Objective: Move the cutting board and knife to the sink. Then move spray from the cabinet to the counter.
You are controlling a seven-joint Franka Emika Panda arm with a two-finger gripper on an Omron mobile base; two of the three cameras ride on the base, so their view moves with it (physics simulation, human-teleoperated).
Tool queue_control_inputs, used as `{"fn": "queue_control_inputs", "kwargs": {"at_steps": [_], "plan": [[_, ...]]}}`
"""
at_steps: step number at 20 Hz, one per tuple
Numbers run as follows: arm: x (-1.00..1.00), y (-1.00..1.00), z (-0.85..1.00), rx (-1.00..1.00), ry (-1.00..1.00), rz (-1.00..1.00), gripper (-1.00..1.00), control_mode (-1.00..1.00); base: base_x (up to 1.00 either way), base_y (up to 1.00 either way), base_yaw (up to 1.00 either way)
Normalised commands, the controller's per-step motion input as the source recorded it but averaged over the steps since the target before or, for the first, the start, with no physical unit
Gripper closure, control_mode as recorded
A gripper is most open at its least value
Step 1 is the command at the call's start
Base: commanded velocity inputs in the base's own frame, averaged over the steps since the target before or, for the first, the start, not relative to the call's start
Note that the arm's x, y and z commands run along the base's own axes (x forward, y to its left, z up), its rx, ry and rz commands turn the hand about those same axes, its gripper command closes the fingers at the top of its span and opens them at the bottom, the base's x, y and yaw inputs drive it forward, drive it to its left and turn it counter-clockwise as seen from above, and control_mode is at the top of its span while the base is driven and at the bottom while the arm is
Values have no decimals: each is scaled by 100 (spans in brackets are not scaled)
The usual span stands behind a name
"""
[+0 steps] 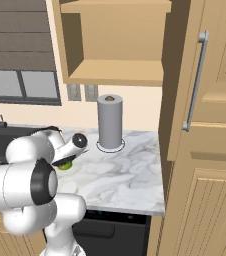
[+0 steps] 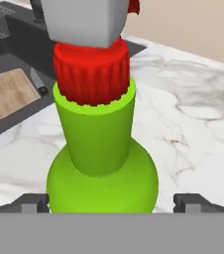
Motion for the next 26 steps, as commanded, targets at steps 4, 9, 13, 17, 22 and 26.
{"fn": "queue_control_inputs", "kwargs": {"at_steps": [4,9,13,17,22,26], "plan": [[0,-32,11,0,0,0,-100,-100,0,0,0],[-1,-26,35,1,-1,0,-100,-100,0,0,0],[-11,-24,52,1,-5,0,-100,-100,0,0,0],[-26,-13,68,0,-5,0,-100,-100,0,0,0],[-47,-19,80,0,0,-3,-100,-100,0,0,0],[-27,-25,70,0,8,-11,-100,-100,0,0,0]]}}
